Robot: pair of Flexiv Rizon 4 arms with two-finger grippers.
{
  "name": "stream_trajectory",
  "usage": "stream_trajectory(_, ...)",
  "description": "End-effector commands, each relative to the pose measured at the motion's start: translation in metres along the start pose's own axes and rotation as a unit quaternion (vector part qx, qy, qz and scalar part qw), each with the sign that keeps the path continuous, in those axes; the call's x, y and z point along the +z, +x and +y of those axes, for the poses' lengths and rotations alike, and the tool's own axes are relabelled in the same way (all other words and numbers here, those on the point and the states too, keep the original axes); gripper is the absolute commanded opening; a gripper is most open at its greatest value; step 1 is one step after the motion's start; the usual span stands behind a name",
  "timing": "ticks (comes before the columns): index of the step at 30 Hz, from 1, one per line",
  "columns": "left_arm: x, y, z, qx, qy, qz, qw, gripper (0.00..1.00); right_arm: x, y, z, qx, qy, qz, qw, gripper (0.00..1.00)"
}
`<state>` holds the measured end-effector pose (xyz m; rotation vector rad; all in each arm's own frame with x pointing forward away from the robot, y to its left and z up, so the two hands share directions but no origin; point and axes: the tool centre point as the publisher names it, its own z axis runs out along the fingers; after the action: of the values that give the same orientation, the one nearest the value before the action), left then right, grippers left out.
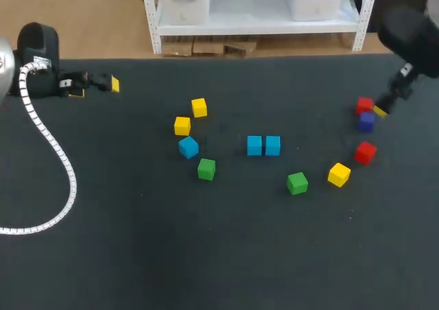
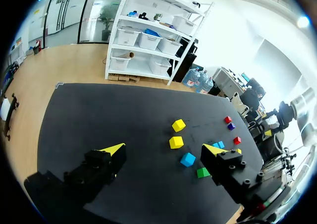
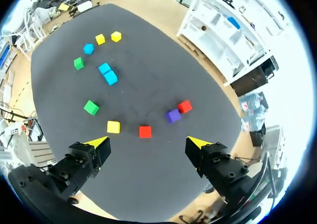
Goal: Place the blue cubes, place green cubes on the blue cubes, place the yellow cubes on the green cubes, then place the red cubes on the yellow cubes, and place purple cube on the red cubes.
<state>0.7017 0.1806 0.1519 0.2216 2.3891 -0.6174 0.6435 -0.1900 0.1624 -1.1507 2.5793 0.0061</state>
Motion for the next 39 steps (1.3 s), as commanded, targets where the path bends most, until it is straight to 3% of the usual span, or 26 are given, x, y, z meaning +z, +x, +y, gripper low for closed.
stream_trajectory(1, 0.000, 0.002, 0.002, 0.001, 0.005, -0.003, 1.000, 1.00, 0.010, 0.001, 0.001, -0.020, -0.033, -0.048, 0.998, 1.00)
stream_trajectory(13, 0.000, 0.002, 0.002, 0.001, 0.005, -0.003, 1.000, 1.00, 0.010, 0.001, 0.001, -0.020, -0.033, -0.048, 0.998, 1.00)
stream_trajectory(20, 0.000, 0.002, 0.002, 0.001, 0.005, -0.003, 1.000, 1.00, 0.013, -0.006, -0.022, 0.052, -0.003, -0.130, 0.990, 1.00)
stream_trajectory(33, 0.000, 0.002, 0.002, 0.001, 0.005, -0.003, 1.000, 1.00, 0.008, -0.034, -0.039, 0.066, 0.037, -0.190, 0.979, 1.00)
stream_trajectory(39, 0.000, 0.002, 0.002, 0.001, 0.005, -0.003, 1.000, 1.00, 0.002, -0.040, -0.054, 0.101, 0.048, -0.223, 0.968, 1.00)
